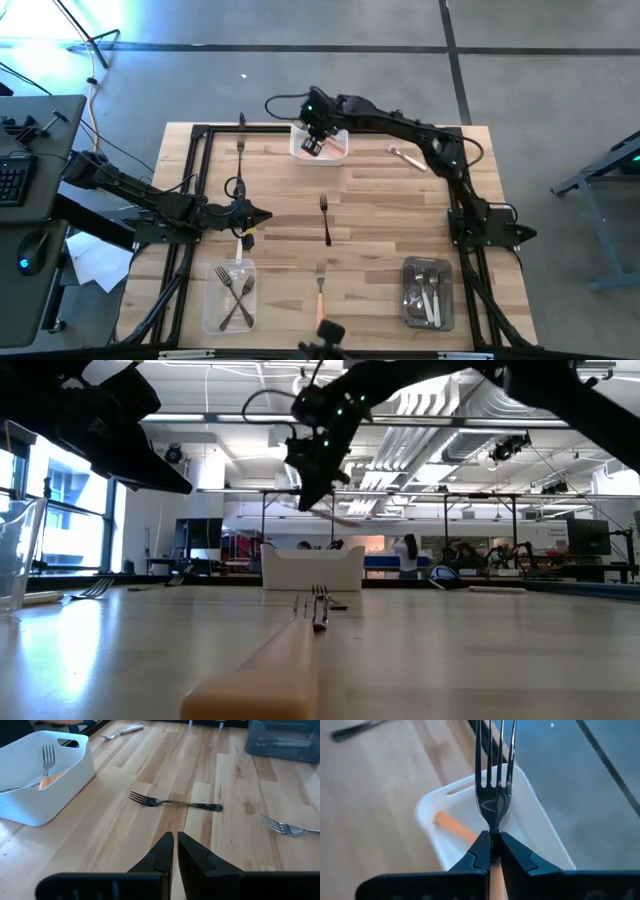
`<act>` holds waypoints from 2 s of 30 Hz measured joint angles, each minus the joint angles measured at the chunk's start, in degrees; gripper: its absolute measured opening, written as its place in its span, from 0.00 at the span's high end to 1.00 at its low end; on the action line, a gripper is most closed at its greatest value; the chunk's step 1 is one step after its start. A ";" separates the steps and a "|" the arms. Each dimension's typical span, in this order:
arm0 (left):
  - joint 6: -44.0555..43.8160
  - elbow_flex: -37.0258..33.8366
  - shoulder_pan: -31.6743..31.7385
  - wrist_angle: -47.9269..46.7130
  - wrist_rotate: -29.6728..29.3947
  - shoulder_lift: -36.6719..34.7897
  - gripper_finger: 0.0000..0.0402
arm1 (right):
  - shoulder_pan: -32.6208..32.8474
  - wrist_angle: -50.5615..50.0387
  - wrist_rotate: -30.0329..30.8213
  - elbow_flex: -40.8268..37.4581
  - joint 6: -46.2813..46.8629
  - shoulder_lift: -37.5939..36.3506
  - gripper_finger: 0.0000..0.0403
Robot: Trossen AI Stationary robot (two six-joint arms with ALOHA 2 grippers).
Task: Sort silverware by color (type)
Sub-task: Put the right orange fork into the white bin, then put the top silver fork into the transparent bin
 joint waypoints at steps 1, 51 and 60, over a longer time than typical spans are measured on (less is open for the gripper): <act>0.00 0.00 0.00 0.00 0.00 0.00 0.96 | -0.66 -0.04 -0.59 1.23 -0.58 1.50 0.97; 1.01 -0.02 0.01 0.07 -5.62 -0.01 0.96 | 0.73 -0.35 0.07 5.15 -8.03 0.62 0.96; 1.52 -1.48 0.00 2.62 -5.70 0.01 0.96 | 4.70 27.40 -0.74 -17.30 -4.28 -2.05 1.00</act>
